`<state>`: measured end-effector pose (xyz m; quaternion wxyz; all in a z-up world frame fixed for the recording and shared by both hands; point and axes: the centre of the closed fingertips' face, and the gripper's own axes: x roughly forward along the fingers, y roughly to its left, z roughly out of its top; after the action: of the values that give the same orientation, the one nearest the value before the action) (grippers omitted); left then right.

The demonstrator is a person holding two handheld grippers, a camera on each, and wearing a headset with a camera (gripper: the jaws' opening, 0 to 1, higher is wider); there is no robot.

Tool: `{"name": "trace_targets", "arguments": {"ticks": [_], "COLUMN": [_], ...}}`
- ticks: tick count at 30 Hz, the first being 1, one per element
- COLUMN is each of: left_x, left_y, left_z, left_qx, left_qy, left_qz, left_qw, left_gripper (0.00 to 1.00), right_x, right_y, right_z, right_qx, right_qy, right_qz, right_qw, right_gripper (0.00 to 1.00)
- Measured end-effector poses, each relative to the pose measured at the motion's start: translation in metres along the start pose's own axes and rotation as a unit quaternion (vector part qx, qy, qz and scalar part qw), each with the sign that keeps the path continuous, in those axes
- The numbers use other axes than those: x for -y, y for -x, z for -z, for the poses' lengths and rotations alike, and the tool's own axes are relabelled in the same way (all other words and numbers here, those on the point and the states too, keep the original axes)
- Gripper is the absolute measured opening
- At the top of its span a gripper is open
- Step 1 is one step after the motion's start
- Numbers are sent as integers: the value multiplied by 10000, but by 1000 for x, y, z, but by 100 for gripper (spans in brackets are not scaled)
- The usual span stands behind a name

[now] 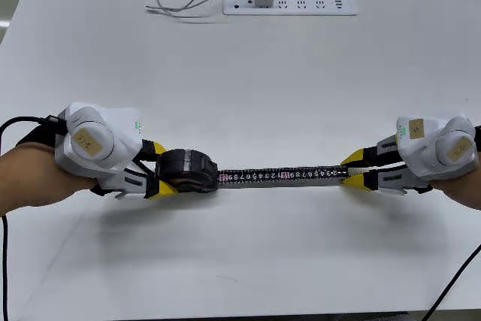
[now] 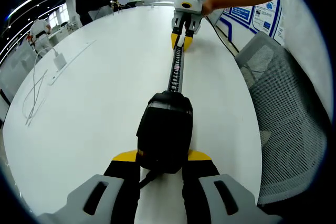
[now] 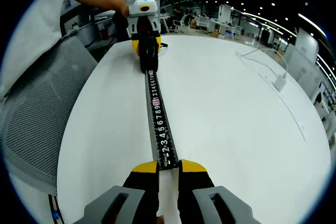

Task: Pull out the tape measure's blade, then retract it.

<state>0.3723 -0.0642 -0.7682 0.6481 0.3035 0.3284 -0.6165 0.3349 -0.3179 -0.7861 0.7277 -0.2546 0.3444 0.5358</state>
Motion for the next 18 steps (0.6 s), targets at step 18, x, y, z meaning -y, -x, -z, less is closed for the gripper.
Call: {"name": "trace_targets", "arguments": {"ticks": [18], "left_x": [0], "left_y": [0], "left_z": [-1], "left_qx": [1], "left_qy": [3], "left_qz": [-25], "left_qw": [10000], "left_gripper": [26], "right_x": [4], "right_y": [12], "right_z": [15], "right_qx": [-157], "right_qy": [-18], "right_qz": [47], "right_qw": [9999], "right_gripper": [9]}}
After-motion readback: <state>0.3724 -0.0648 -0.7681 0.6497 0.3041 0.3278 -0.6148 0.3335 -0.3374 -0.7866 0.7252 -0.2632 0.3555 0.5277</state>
